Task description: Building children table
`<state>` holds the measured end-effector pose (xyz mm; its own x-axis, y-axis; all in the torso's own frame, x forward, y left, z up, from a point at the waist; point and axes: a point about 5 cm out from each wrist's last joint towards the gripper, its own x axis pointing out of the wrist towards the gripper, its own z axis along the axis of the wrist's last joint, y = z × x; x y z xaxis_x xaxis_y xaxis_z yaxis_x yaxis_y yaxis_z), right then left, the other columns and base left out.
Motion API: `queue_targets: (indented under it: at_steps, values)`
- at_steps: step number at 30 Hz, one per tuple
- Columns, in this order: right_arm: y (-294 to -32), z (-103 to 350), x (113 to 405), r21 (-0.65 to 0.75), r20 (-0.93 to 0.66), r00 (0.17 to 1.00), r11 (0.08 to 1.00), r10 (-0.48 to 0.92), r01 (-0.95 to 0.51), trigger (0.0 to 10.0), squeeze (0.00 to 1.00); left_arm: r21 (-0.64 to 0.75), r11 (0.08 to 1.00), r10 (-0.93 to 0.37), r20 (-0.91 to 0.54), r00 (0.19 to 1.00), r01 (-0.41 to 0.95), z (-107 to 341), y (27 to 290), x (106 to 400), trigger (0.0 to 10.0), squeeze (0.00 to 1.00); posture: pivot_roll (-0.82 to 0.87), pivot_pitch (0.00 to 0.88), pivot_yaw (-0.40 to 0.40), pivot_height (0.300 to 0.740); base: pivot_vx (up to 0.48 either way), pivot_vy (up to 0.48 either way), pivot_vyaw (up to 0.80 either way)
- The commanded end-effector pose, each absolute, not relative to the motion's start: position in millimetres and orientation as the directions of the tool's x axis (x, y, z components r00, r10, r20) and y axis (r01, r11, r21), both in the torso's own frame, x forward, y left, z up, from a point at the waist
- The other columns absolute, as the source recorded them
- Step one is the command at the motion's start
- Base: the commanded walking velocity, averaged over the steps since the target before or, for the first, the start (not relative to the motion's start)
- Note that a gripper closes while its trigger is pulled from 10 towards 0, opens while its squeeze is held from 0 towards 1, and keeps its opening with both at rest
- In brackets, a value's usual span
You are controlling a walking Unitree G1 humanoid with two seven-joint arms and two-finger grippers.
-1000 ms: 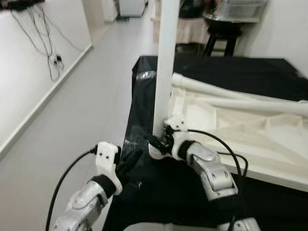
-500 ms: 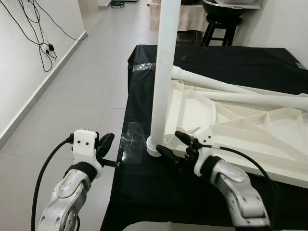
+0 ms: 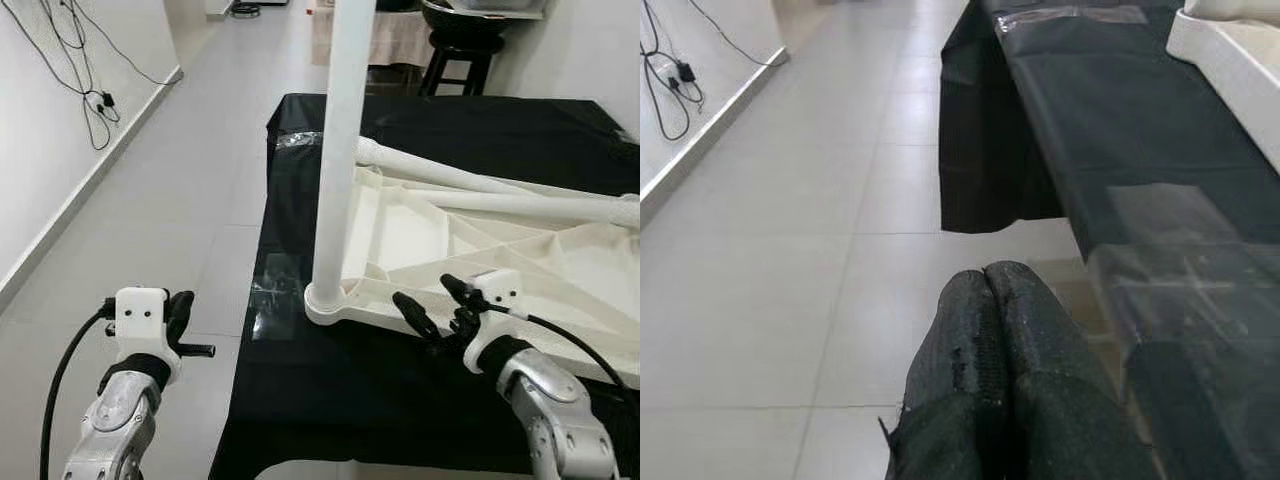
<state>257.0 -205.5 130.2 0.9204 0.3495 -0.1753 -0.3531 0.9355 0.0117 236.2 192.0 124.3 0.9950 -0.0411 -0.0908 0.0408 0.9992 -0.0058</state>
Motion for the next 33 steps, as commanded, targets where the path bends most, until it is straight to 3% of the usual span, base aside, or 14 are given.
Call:
queue_targets:
  at_steps: [1, 18, 20, 21, 24, 26, 28, 30, 31, 32, 33]
  values:
    - [-207.7, 131.2, 258.7, -0.008, -0.179, 0.923, 0.937, 0.341, -0.348, 10.0, 0.00, 0.020, 1.000, -0.016, -0.124, 0.992, 0.019, 117.5, 195.3, 235.1, 10.0, 0.00, -0.06, 0.089, -0.020, 0.740, 0.000, 0.480, 0.00]
    - [-221.5, 139.0, 259.5, -0.141, -0.273, 0.919, 0.933, 0.285, -0.331, 10.0, 0.00, 0.017, 0.999, -0.030, -0.128, 0.991, 0.032, 117.4, 196.0, 237.5, 10.0, 0.00, -0.05, 0.088, -0.020, 0.740, 0.000, 0.480, 0.00]
    - [-234.9, 141.3, 264.6, -0.198, -0.297, 0.943, 0.956, 0.152, -0.217, 10.0, 0.00, 0.016, 0.999, -0.031, -0.126, 0.992, 0.033, 117.0, 195.6, 237.6, 10.0, 0.00, -0.05, 0.087, -0.021, 0.740, 0.000, 0.480, 0.00]
    - [-234.9, 141.3, 264.6, -0.198, -0.297, 0.943, 0.956, 0.152, -0.217, 10.0, 0.00, 0.016, 0.999, -0.031, -0.126, 0.992, 0.033, 117.0, 195.6, 237.6, 10.0, 0.00, -0.05, 0.087, -0.021, 0.740, 0.000, 0.480, 0.00]
    - [-270.7, 157.3, 267.7, -0.372, -0.255, 0.945, 0.923, -0.204, 0.099, 10.0, 0.00, 0.015, 0.999, -0.048, -0.116, 0.992, 0.050, 117.4, 193.8, 237.9, 10.0, 0.00, -0.05, 0.082, -0.029, 0.740, 0.000, 0.112, 0.00]
    - [-273.9, 164.4, 266.0, -0.412, -0.257, 0.939, 0.905, -0.229, 0.108, 10.0, 0.00, 0.018, 0.998, -0.055, -0.113, 0.992, 0.058, 117.6, 193.1, 238.0, 10.0, 0.00, -0.05, 0.080, -0.030, 0.740, 0.000, 0.000, 0.00]
    - [-271.5, 168.7, 263.7, -0.449, -0.292, 0.939, 0.893, -0.180, 0.032, 10.0, 0.00, 0.020, 0.998, -0.061, -0.112, 0.992, 0.064, 117.7, 192.5, 237.9, 10.0, 0.00, -0.05, 0.080, -0.030, 0.740, 0.000, 0.000, 0.00]
    - [-260.9, 169.1, 252.3, -0.499, -0.451, 0.892, 0.831, -0.007, -0.245, 10.0, 0.00, 0.024, 0.997, -0.070, -0.112, 0.991, 0.073, 117.5, 191.8, 237.9, 10.0, 0.00, -0.05, 0.077, -0.031, 0.740, 0.000, 0.000, 0.00]
    - [-260.9, 169.1, 252.3, -0.499, -0.451, 0.892, 0.831, -0.007, -0.245, 10.0, 0.00, 0.024, 0.997, -0.070, -0.112, 0.991, 0.073, 117.5, 191.8, 237.9, 10.0, 0.00, -0.05, 0.077, -0.031, 0.740, 0.000, 0.000, 0.00]
    - [-258.9, 164.6, 237.7, -0.510, -0.598, 0.797, 0.728, 0.083, -0.458, 10.0, 0.00, 0.026, 0.996, -0.076, -0.113, 0.991, 0.080, 117.3, 191.3, 237.7, 10.0, 0.00, -0.05, 0.074, -0.032, 0.740, 0.000, 0.000, 0.00]
    - [-258.9, 164.6, 237.7, -0.510, -0.598, 0.797, 0.728, 0.083, -0.458, 10.0, 0.00, 0.026, 0.996, -0.076, -0.113, 0.991, 0.080, 117.3, 191.3, 237.7, 10.0, 0.00, -0.05, 0.074, -0.032, 0.740, 0.000, 0.000, 0.00]
